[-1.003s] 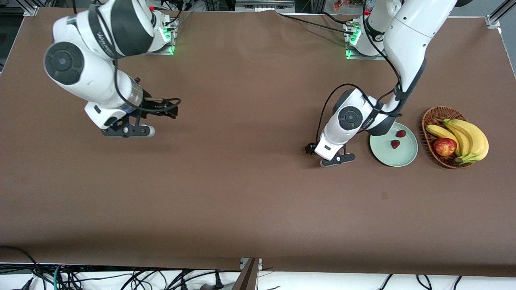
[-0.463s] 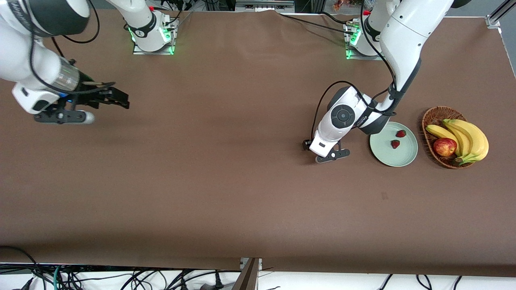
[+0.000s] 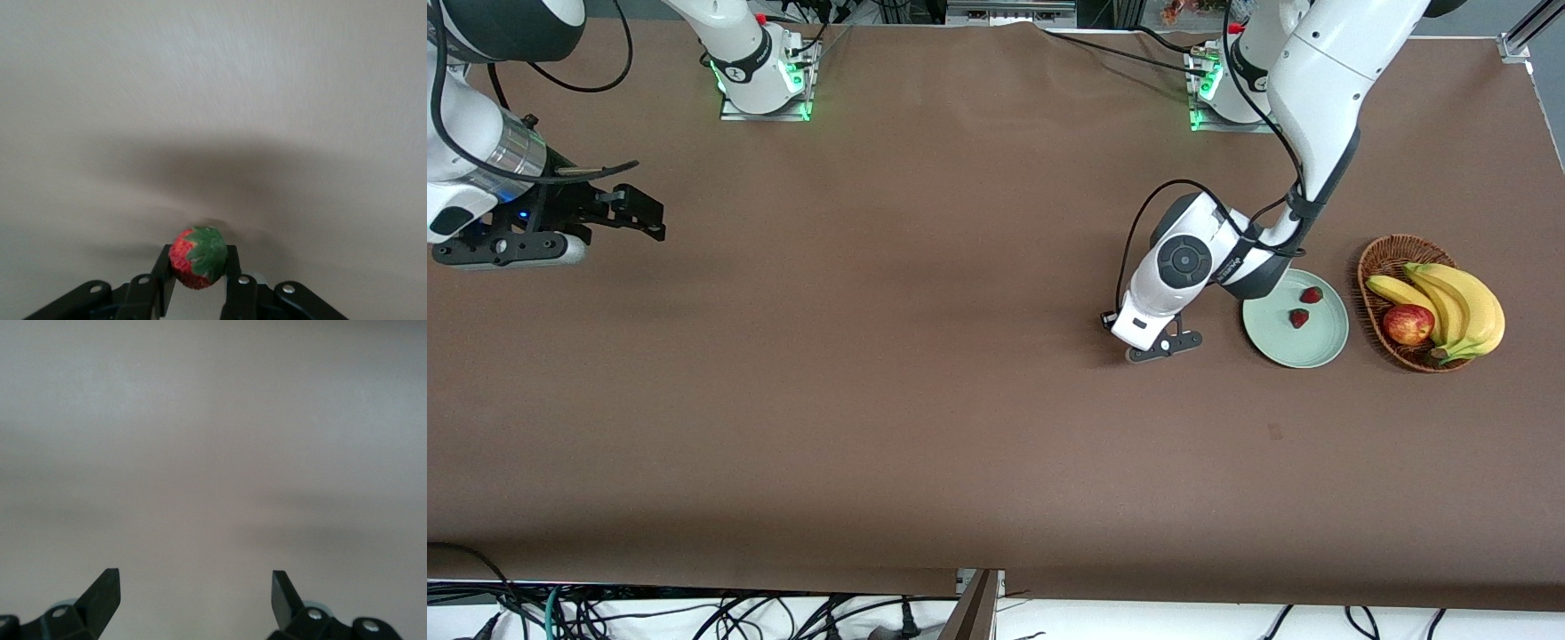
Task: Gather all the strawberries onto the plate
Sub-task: 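Carry the last strawberry onto the plate and open the left gripper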
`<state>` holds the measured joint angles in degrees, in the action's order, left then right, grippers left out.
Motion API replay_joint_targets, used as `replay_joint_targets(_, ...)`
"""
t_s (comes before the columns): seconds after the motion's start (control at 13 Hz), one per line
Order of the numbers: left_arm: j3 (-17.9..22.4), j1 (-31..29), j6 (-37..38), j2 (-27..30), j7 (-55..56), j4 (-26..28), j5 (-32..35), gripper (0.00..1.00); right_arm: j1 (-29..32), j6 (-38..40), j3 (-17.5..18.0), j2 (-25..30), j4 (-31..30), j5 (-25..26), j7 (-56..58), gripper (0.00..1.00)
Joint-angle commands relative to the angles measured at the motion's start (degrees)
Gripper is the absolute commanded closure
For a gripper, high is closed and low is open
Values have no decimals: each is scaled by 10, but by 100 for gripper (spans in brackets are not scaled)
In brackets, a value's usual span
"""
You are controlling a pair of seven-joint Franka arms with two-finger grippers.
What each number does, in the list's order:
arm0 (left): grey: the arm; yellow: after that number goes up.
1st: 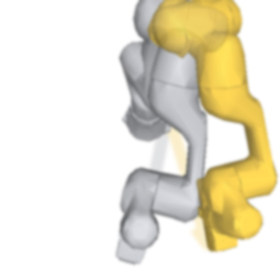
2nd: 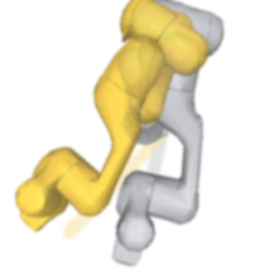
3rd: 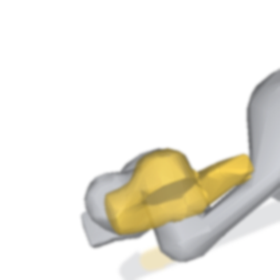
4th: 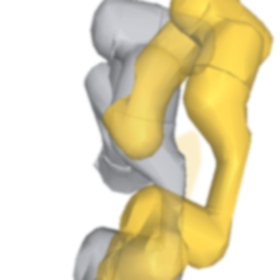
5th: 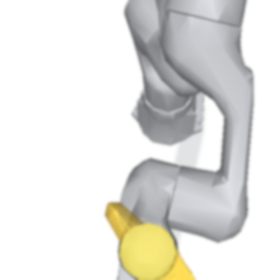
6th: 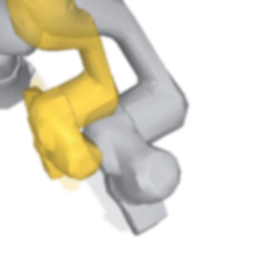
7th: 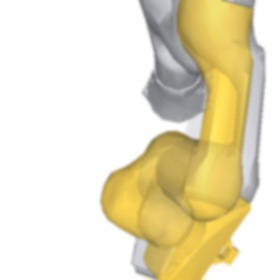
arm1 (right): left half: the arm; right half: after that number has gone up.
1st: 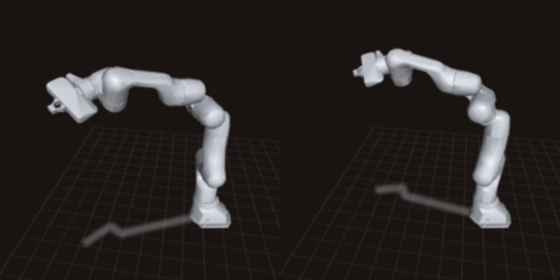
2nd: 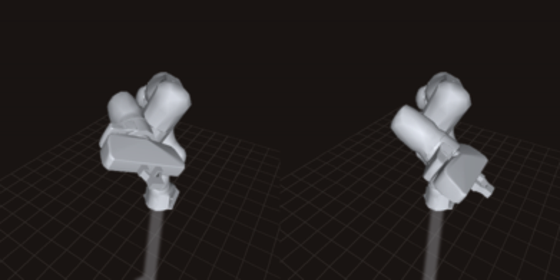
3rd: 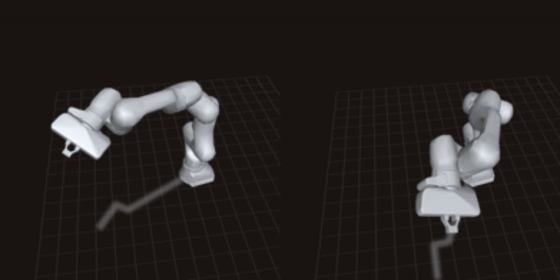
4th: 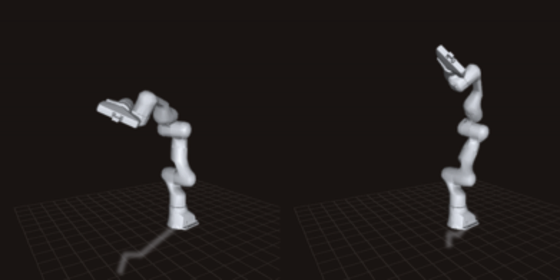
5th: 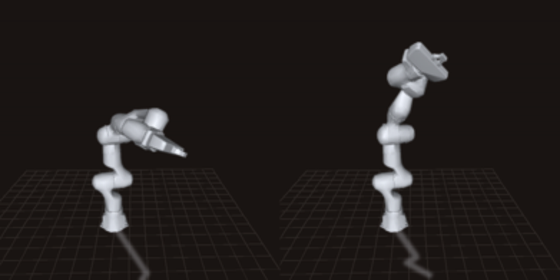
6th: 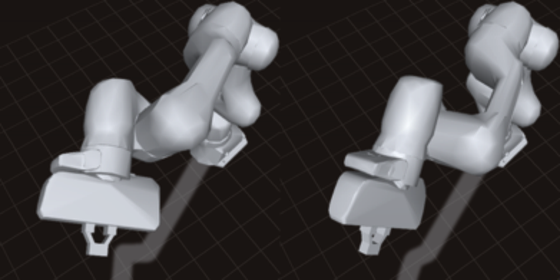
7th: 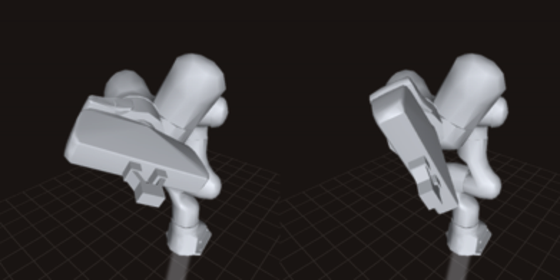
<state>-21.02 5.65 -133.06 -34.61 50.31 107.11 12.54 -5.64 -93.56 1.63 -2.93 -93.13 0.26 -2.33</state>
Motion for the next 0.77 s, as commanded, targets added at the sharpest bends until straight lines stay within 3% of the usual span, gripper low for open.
replay_joint_targets(0.0, 6, -6, 103, 29, -69, -75, -74, 100, 5, 5, 10, 8, 11, 13, 13, 0)
replay_joint_targets(0.15, 46, -9, 167, 79, -144, -86, -139, 100, -1, 4, 10, 7, 11, 13, 12, 0)
replay_joint_targets(0.39, 118, -12, 248, 132, -297, -70, -186, 100, 1, 0, 7, -3, 15, 12, 6, 0)
replay_joint_targets(0.69, 227, -18, 239, 163, -482, 8, -190, 100, 4, 3, 7, -14, 45, 12, 7, 0)
